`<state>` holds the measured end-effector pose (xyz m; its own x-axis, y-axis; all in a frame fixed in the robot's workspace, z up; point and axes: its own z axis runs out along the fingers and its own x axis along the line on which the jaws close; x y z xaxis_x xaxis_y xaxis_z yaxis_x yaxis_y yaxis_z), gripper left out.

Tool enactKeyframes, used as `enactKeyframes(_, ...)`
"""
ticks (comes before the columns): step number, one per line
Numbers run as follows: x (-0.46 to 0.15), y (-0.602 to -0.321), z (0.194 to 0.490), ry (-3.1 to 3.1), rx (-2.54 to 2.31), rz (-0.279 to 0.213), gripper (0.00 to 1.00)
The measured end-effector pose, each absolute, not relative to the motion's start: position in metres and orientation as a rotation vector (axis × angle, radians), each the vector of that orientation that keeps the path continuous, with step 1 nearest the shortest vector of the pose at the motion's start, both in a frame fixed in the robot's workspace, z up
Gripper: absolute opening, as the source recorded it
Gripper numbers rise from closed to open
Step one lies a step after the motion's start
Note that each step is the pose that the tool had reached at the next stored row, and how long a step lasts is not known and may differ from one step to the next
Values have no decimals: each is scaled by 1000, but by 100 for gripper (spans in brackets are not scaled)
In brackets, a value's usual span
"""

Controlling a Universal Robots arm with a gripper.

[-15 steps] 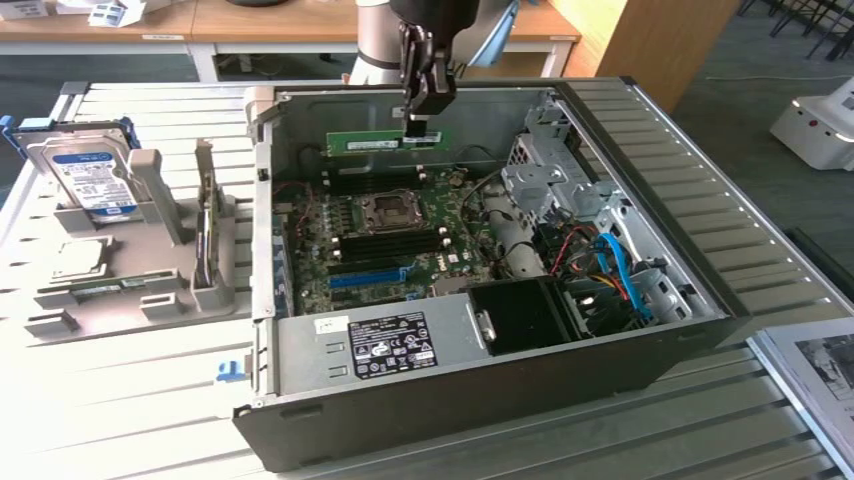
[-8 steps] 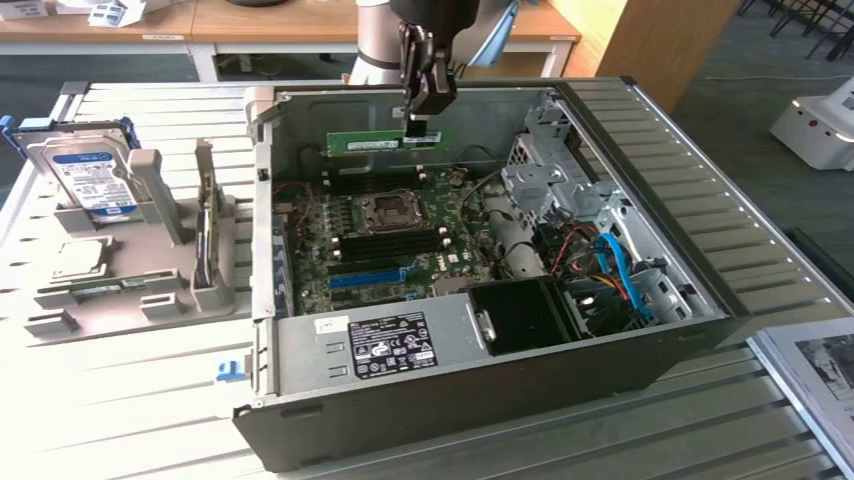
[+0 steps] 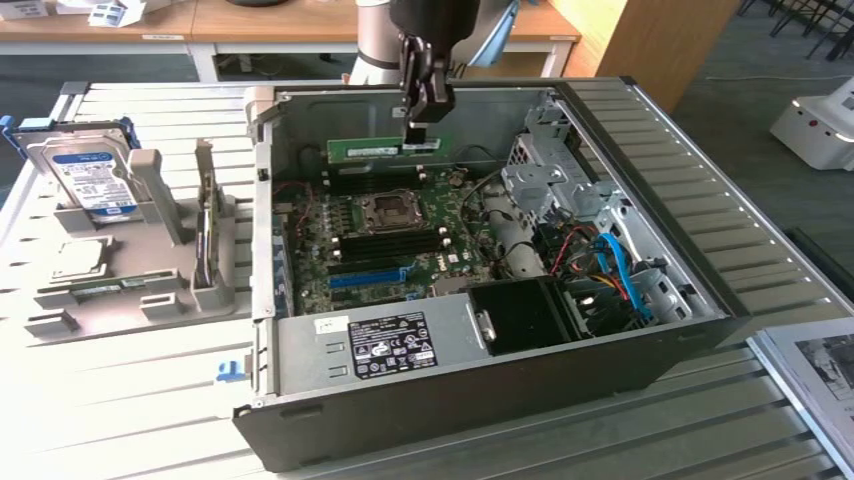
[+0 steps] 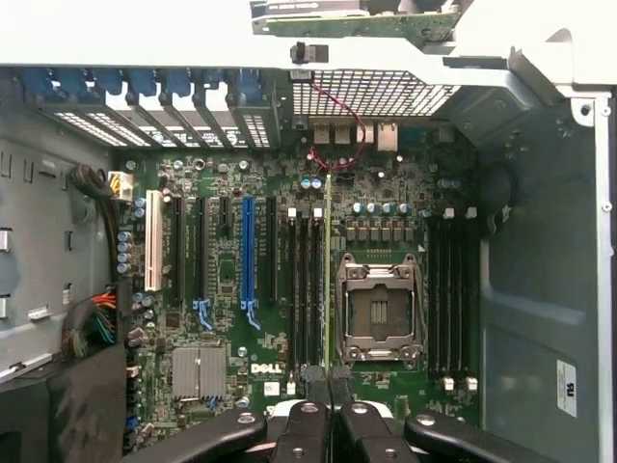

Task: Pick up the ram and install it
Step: 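Pick up the ram and move it above insertion slot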

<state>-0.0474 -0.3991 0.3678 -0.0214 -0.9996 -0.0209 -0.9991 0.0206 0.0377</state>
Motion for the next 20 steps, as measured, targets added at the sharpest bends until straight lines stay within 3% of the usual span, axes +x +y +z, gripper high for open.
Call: enactKeyframes(20,-47,-399,342,-2236,2189,-65,11)
